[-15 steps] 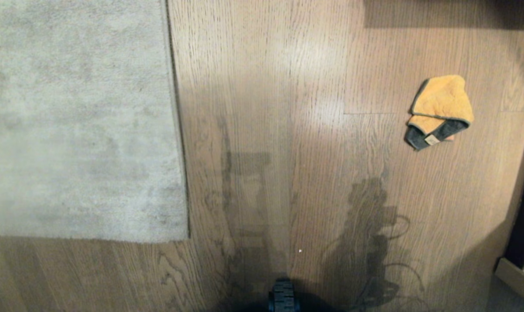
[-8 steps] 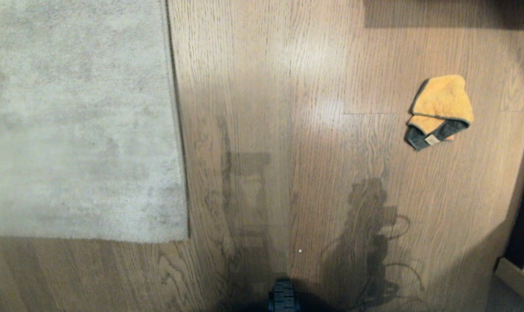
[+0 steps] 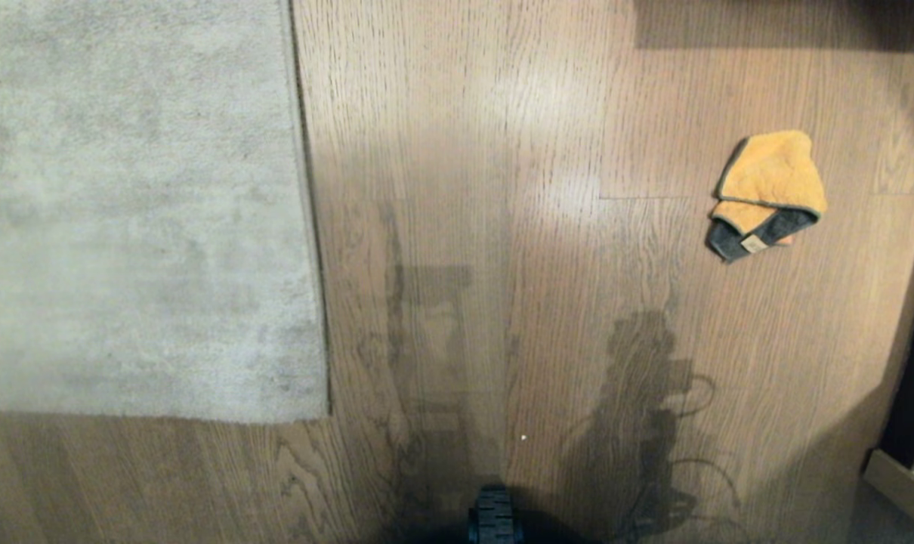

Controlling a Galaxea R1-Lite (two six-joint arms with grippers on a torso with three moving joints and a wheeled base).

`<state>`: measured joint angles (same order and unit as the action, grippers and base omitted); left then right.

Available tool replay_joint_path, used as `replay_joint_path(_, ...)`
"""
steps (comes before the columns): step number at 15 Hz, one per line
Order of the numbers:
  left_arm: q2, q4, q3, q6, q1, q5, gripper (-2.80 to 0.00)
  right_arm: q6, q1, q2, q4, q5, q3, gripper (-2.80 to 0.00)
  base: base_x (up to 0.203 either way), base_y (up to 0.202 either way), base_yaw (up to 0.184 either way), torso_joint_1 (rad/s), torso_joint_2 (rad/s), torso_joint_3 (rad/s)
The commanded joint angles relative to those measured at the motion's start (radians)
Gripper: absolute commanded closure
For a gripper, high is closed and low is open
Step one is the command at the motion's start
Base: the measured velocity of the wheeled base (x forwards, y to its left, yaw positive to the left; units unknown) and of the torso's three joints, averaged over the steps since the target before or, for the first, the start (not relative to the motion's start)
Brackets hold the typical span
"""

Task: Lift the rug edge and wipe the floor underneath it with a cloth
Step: Pick up the rag

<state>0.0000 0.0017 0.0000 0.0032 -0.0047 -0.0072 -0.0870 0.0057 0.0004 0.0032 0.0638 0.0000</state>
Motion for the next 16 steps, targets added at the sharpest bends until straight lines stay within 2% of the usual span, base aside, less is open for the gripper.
replay_joint_path(1, 0.000, 0.000, 0.000, 0.000, 0.000, 0.000, 0.00, 0.000, 0.000, 0.000, 0.000, 0.001, 0.000, 0.00, 0.000, 0.000, 0.000, 0.000, 0.00, 0.000)
replay_joint_path(8, 0.000, 0.000, 0.000, 0.000, 0.000, 0.000, 0.00, -0.029, 0.000, 0.010, 0.008, 0.002, -0.002, 0.00, 0.000, 0.000, 0.000, 0.000, 0.00, 0.000)
replay_joint_path(12, 0.000, 0.000, 0.000, 0.000, 0.000, 0.000, 0.00, -0.039, -0.003, 0.173, -0.013, 0.002, -0.013, 0.00, 0.000, 0.000, 0.000, 0.000, 0.00, 0.000)
replay_joint_path(16, 0.000, 0.000, 0.000, 0.000, 0.000, 0.000, 0.00, -0.030, -0.029, 0.385, -0.075, 0.008, -0.092, 0.00, 0.000, 0.000, 0.000, 0.000, 0.00, 0.000)
